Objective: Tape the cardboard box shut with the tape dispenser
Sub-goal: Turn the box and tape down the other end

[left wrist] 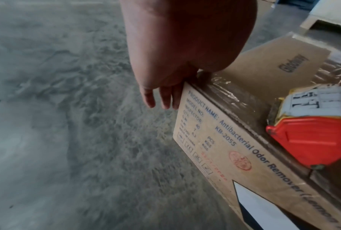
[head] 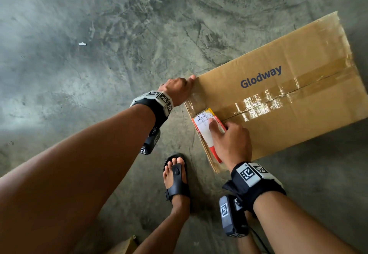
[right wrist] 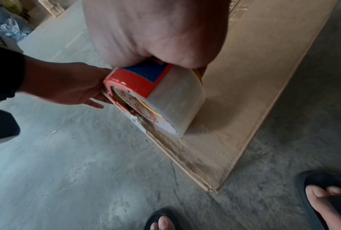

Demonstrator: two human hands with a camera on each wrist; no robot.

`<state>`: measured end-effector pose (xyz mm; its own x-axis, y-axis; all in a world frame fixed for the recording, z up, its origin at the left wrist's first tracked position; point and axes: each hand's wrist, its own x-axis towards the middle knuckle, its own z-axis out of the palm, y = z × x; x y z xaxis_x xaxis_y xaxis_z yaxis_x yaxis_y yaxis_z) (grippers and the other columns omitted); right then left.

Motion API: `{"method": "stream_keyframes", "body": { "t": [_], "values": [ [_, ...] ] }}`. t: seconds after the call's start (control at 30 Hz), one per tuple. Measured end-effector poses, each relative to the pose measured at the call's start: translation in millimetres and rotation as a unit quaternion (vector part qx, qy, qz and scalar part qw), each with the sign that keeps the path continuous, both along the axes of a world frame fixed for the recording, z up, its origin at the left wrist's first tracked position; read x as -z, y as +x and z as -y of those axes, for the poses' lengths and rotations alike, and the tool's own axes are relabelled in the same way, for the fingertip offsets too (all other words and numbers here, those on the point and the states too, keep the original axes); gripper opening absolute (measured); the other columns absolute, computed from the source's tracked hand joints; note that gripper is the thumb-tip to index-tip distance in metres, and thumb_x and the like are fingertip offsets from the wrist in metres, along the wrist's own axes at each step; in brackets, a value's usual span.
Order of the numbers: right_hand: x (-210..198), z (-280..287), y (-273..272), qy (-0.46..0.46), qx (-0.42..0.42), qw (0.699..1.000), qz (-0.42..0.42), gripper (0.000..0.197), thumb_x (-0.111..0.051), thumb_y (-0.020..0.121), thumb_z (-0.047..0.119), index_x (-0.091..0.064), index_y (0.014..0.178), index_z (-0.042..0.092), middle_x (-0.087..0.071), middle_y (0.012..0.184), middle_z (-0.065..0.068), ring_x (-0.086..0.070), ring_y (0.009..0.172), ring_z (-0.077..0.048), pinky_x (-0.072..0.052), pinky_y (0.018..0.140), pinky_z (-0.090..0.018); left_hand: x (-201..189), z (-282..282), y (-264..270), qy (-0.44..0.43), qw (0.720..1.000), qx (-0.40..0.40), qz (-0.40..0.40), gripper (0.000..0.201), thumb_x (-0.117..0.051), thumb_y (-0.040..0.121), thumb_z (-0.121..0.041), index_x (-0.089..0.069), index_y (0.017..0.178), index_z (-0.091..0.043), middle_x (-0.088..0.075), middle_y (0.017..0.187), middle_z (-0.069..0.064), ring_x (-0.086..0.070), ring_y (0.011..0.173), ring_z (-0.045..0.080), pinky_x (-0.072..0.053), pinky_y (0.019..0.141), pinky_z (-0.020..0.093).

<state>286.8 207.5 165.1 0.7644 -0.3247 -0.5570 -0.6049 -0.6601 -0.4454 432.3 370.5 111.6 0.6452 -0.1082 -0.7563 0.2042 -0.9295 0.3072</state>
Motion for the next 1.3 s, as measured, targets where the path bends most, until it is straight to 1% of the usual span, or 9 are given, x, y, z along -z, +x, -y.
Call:
{"method": "stream_keyframes", "body": {
  "t": [0.07, 0.1, 0.17, 0.27, 0.43, 0.6, 0.97, 1.2, 1.3],
  "values": [
    [-1.0, -0.2, -0.2, 0.004, 0.002, 1.000, -0.005, 0.055, -0.052, 0.084, 0.062, -0.057, 0.064, 0.011, -0.067, 0.071, -0.014, -0.061, 0.070, -0.039, -0.048, 0.058, -0.038, 0.6, 1.3, -4.3, 0.018, 0.998, 0.052, 0.020, 0.065, -0.018, 0.100, -0.058, -0.056, 0.118, -0.009, -0.051, 0.140, 0.020, -0.042, 0.136, 0.036, -0.033, 0.113, 0.048],
    [-1.8, -0.2, -0.3, 0.007, 0.005, 1.000, -0.007, 0.054, -0.052, 0.084, 0.062, -0.056, 0.063, 0.012, -0.066, 0.071, -0.014, -0.060, 0.070, -0.039, -0.047, 0.058, -0.037, -0.9, 1.9, -10.0, 0.013, 0.996, 0.075, 0.046, 0.066, -0.020, 0.102, -0.056, -0.041, 0.143, -0.009, -0.035, 0.156, 0.016, -0.026, 0.148, 0.032, -0.023, 0.120, 0.047],
    [-3.3, 0.1, -0.1, 0.012, 0.009, 1.000, -0.009, 0.055, -0.051, 0.084, 0.061, -0.053, 0.061, 0.012, -0.065, 0.070, -0.015, -0.058, 0.067, -0.038, -0.044, 0.056, -0.037, -4.6, 4.6, -27.3, -0.013, 0.985, 0.129, 0.111, 0.068, -0.025, 0.104, -0.048, -0.010, 0.158, -0.011, -0.006, 0.166, 0.010, 0.000, 0.154, 0.026, -0.009, 0.124, 0.044],
    [-4.8, 0.7, 1.6, 0.016, 0.009, 1.000, -0.006, 0.055, -0.053, 0.085, 0.059, -0.043, 0.057, 0.013, -0.063, 0.069, -0.017, -0.051, 0.064, -0.038, -0.035, 0.055, -0.035, -2.5, 9.7, -48.5, -0.036, 0.975, 0.171, 0.140, 0.070, -0.027, 0.105, -0.044, 0.005, 0.158, -0.010, 0.012, 0.166, 0.011, 0.016, 0.152, 0.030, 0.001, 0.124, 0.047],
    [-3.5, 1.0, 0.7, 0.014, -0.021, 1.000, -0.011, 0.053, -0.047, 0.086, 0.063, -0.043, 0.061, 0.017, -0.065, 0.074, -0.016, -0.059, 0.071, -0.038, -0.048, 0.062, -0.040, 9.2, 12.9, -52.8, -0.029, 0.980, 0.150, 0.130, 0.074, -0.027, 0.103, -0.050, 0.012, 0.156, -0.018, 0.018, 0.165, 0.004, 0.020, 0.151, 0.027, 0.004, 0.123, 0.051],
    [-3.1, 2.2, -4.3, 0.021, -0.002, 1.000, -0.020, 0.055, -0.044, 0.081, 0.068, -0.041, 0.058, 0.018, -0.061, 0.068, -0.014, -0.061, 0.071, -0.038, -0.052, 0.063, -0.045, 8.6, 10.6, -49.3, -0.022, 0.981, 0.161, 0.109, 0.073, -0.022, 0.102, -0.055, 0.018, 0.155, -0.024, 0.023, 0.164, -0.001, 0.024, 0.150, 0.023, 0.004, 0.121, 0.056],
    [-19.4, 30.6, -64.2, 0.025, 0.031, 0.996, -0.082, 0.070, -0.044, 0.081, 0.076, -0.059, 0.064, 0.009, -0.064, 0.062, -0.007, -0.061, 0.061, -0.031, -0.051, 0.054, -0.039, 8.9, 12.2, -51.5, -0.001, 0.980, 0.163, 0.118, 0.073, -0.017, 0.100, -0.060, 0.019, 0.154, -0.027, 0.021, 0.164, -0.002, 0.021, 0.151, 0.021, 0.006, 0.121, 0.057],
    [-8.8, 27.3, -66.7, -0.001, 0.017, 0.996, -0.083, 0.067, -0.043, 0.080, 0.074, -0.064, 0.075, 0.011, -0.069, 0.075, -0.010, -0.064, 0.072, -0.036, -0.055, 0.063, -0.045, 11.7, 16.7, -59.7, 0.030, 0.967, 0.175, 0.180, 0.076, -0.009, 0.098, -0.067, 0.015, 0.156, -0.024, 0.014, 0.166, 0.002, 0.019, 0.151, 0.022, 0.015, 0.118, 0.057],
    [-6.4, 24.9, -68.4, -0.005, 0.022, 0.996, -0.084, 0.068, -0.042, 0.079, 0.074, -0.066, 0.080, 0.011, -0.070, 0.078, -0.010, -0.064, 0.074, -0.036, -0.056, 0.065, -0.046, 14.5, 17.6, -63.2, 0.035, 0.963, 0.168, 0.208, 0.076, -0.009, 0.099, -0.065, 0.012, 0.157, -0.020, 0.012, 0.166, 0.006, 0.018, 0.152, 0.024, 0.011, 0.120, 0.055]
  ]
}}
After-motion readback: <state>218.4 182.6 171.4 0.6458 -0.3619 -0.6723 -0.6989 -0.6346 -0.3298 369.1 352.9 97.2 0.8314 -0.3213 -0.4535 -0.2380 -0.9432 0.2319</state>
